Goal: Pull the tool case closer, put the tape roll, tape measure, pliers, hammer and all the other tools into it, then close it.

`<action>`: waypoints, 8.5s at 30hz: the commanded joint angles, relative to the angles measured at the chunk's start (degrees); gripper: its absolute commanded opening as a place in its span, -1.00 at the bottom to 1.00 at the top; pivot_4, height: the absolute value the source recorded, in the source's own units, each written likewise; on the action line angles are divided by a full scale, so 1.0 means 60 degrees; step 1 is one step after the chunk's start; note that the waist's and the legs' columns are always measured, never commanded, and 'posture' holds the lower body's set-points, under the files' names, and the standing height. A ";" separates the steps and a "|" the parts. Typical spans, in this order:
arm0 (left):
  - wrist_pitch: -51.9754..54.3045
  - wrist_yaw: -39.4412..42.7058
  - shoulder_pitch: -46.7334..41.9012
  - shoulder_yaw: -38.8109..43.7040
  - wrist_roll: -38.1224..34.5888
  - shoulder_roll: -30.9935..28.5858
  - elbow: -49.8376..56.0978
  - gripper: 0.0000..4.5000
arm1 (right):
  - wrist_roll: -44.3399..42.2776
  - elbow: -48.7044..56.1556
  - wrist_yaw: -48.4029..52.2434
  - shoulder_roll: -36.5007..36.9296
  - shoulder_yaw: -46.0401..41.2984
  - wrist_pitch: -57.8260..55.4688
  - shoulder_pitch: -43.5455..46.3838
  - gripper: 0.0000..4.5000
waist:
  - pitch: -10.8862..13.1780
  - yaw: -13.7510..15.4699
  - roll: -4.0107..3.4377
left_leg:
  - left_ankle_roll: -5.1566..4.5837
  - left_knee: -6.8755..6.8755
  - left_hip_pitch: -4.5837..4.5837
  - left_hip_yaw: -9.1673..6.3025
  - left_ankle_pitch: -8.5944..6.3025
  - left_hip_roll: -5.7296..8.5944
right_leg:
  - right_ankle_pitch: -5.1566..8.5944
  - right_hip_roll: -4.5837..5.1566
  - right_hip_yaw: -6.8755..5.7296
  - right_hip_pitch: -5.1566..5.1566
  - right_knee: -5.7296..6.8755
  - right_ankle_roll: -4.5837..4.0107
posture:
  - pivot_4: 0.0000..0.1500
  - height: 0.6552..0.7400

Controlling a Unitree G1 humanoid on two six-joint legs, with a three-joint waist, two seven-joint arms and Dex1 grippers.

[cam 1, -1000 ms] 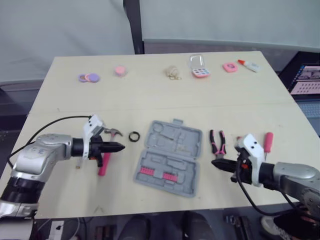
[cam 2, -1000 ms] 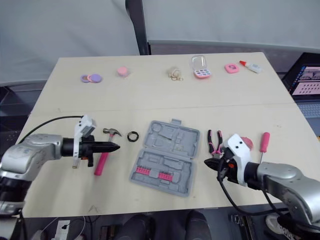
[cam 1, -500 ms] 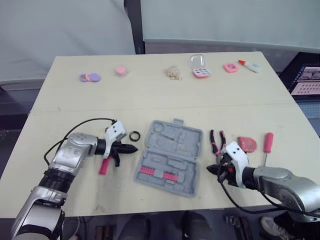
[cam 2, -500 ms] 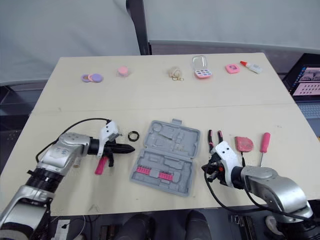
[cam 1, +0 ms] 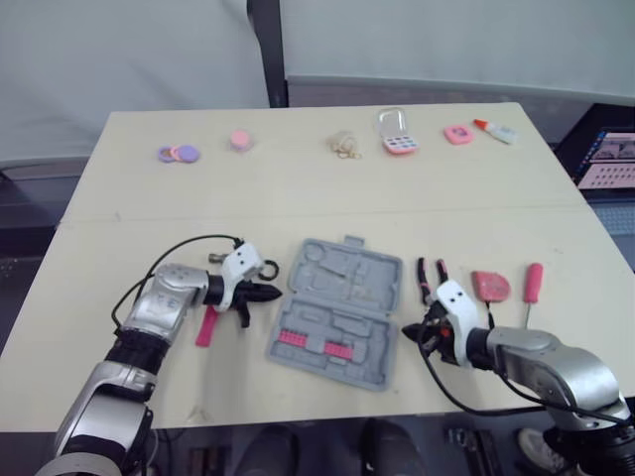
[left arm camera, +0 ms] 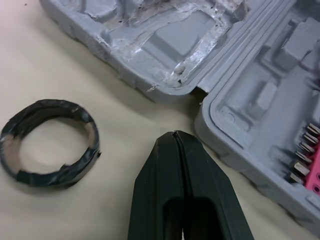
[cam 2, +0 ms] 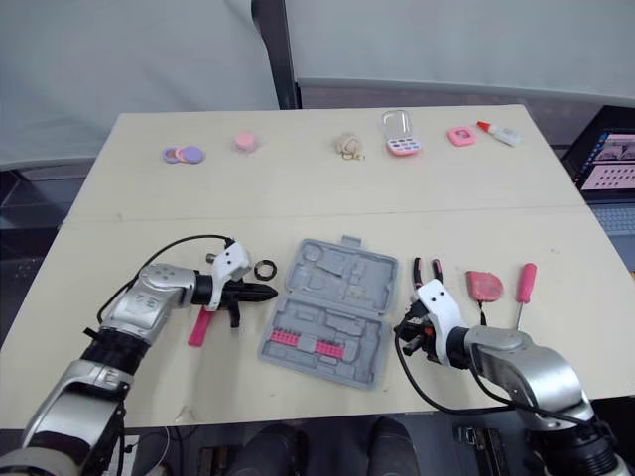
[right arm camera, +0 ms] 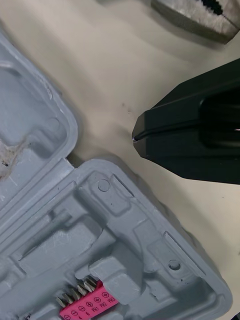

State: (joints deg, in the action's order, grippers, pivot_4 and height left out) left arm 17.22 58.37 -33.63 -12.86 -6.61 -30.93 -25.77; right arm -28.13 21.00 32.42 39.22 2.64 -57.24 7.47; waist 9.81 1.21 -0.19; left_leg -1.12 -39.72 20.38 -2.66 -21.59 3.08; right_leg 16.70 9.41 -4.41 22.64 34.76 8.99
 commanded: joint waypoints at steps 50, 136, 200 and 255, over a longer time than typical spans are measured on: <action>0.1831 0.0143 0.2227 0.0099 -0.0079 0.0117 0.3746 -0.99 | 0.0429 0.0332 0.0953 -0.0541 0.0496 0.0559 0.0051 -0.99 | -0.0002 -0.0061 -0.0001 | 0.0004 0.0004 -0.0005 -0.0073 -0.0002 -0.0001 | 0.0000 0.0002 -0.0002 0.0000 0.0011 0.0000 | 1.00 1.00; 0.4295 -0.0559 0.4308 0.0077 -0.1190 -0.0706 0.6984 -0.99 | 0.0274 0.1147 0.1100 -0.0486 0.0817 -0.0012 -0.0669 -0.99 | -0.0002 0.0017 -0.0002 | 0.0011 0.0010 -0.0004 -0.0071 -0.0006 -0.0001 | 0.0000 0.0003 0.0009 -0.0004 -0.0015 -0.0001 | 1.00 1.00; 0.0328 0.0476 1.1107 0.8374 -0.4644 -0.0861 0.7924 1.00 | -0.2472 0.2393 0.3791 0.1819 -0.6234 0.1182 -0.6275 0.99 | -0.0002 0.0076 0.0002 | -0.0013 0.0065 -0.0027 0.0024 -0.0026 -0.0088 | 0.0002 -0.0001 0.0021 -0.0046 -0.0154 -0.0004 | 1.00 1.00; 0.1329 0.4109 -0.4682 -0.5187 0.5057 -0.2405 0.2461 1.00 | -0.0224 0.2439 0.4617 0.0613 -0.7623 0.6771 -0.7661 0.99 | 0.0008 0.0050 0.0003 | -0.0012 0.0012 -0.0012 0.0144 -0.0039 -0.0072 | -0.0002 -0.0054 0.0004 -0.0020 -0.0099 0.0005 | 1.00 1.00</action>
State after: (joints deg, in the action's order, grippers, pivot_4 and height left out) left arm 26.84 82.19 -60.29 -44.06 21.91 -45.21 -10.09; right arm -28.94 34.06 60.20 43.24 -40.73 -16.64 -37.66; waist 9.86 1.51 -0.17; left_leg -1.19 -39.64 20.31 -1.79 -21.83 2.65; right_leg 16.69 9.09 -4.39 22.52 34.16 9.02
